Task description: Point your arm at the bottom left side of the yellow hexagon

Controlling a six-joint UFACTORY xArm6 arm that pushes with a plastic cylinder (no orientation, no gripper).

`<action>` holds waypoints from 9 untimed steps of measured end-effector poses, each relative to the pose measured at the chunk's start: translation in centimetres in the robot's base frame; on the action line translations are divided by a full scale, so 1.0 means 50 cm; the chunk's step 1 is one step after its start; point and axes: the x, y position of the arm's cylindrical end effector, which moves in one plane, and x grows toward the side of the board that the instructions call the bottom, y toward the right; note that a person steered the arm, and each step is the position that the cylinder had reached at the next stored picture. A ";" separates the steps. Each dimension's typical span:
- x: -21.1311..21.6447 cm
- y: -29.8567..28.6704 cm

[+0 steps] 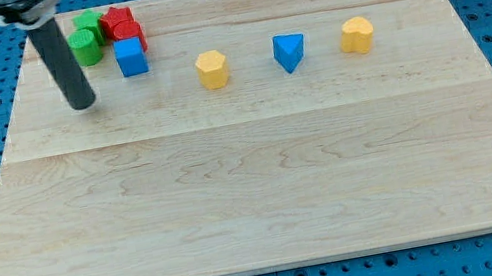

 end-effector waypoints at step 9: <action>0.083 0.214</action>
